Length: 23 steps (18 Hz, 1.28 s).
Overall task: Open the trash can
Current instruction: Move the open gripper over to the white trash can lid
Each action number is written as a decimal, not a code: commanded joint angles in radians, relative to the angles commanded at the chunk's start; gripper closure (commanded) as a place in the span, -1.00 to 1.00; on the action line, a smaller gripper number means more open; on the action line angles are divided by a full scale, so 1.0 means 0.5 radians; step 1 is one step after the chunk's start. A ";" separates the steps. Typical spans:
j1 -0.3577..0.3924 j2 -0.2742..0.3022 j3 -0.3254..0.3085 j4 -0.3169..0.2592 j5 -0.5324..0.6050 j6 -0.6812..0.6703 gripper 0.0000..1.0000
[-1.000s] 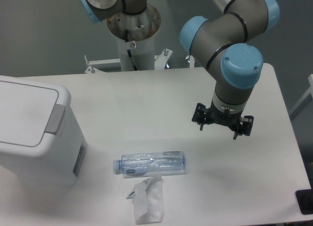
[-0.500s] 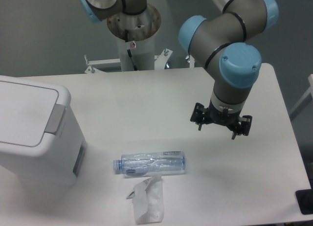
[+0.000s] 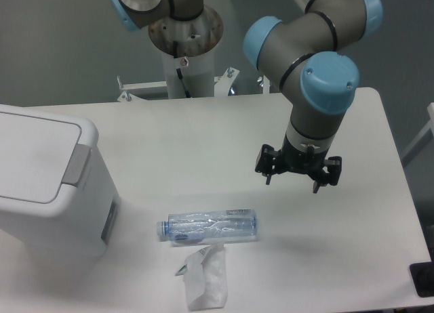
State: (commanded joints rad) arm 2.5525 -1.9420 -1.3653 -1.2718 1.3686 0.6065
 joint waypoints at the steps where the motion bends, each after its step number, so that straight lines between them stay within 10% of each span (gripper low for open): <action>1: -0.003 -0.003 -0.003 0.058 -0.028 -0.110 -1.00; 4: -0.034 0.000 -0.043 0.224 -0.037 -0.207 -1.00; 23: -0.528 0.344 -0.160 0.227 -0.445 -0.556 -1.00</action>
State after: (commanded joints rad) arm 2.2888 -1.7702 -1.4450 -1.1582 1.1461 0.3283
